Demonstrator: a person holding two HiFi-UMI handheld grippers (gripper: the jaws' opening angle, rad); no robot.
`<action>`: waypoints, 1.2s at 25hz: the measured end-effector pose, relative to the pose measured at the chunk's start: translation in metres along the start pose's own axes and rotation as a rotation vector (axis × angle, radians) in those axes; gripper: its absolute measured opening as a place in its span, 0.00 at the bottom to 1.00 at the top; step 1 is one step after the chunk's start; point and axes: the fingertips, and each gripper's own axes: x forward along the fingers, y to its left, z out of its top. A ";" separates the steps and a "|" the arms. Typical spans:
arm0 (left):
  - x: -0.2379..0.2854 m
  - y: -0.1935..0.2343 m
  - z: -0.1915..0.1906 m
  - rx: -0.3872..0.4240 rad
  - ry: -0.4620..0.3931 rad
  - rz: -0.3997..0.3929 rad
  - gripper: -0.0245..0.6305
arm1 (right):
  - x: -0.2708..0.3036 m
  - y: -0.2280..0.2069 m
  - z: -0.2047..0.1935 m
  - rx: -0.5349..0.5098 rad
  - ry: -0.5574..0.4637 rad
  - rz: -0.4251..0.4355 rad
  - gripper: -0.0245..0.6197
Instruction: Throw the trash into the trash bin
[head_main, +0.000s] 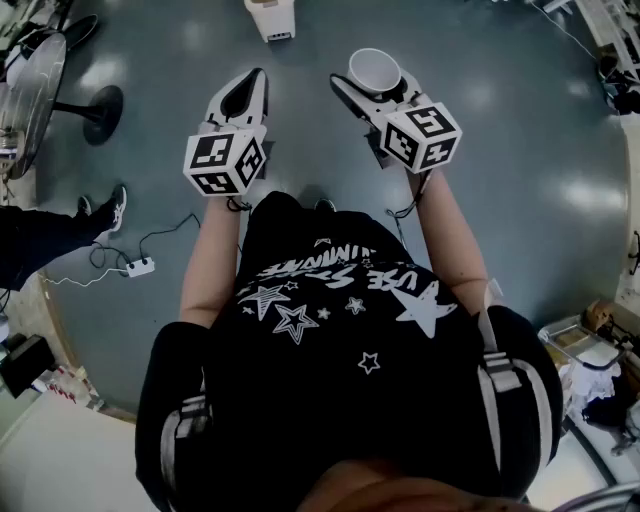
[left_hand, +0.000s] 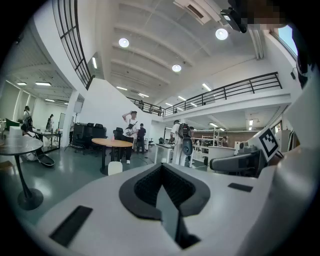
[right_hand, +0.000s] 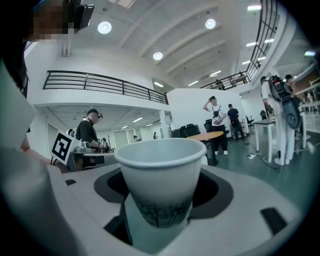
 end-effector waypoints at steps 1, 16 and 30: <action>0.002 -0.001 -0.002 0.003 0.007 -0.002 0.05 | 0.000 -0.003 0.001 0.002 0.000 -0.005 0.55; 0.053 0.039 0.006 0.015 -0.001 -0.031 0.05 | 0.054 -0.030 0.010 -0.013 0.017 -0.027 0.55; 0.165 0.144 0.039 0.010 0.014 -0.098 0.05 | 0.187 -0.089 0.049 0.025 0.019 -0.091 0.55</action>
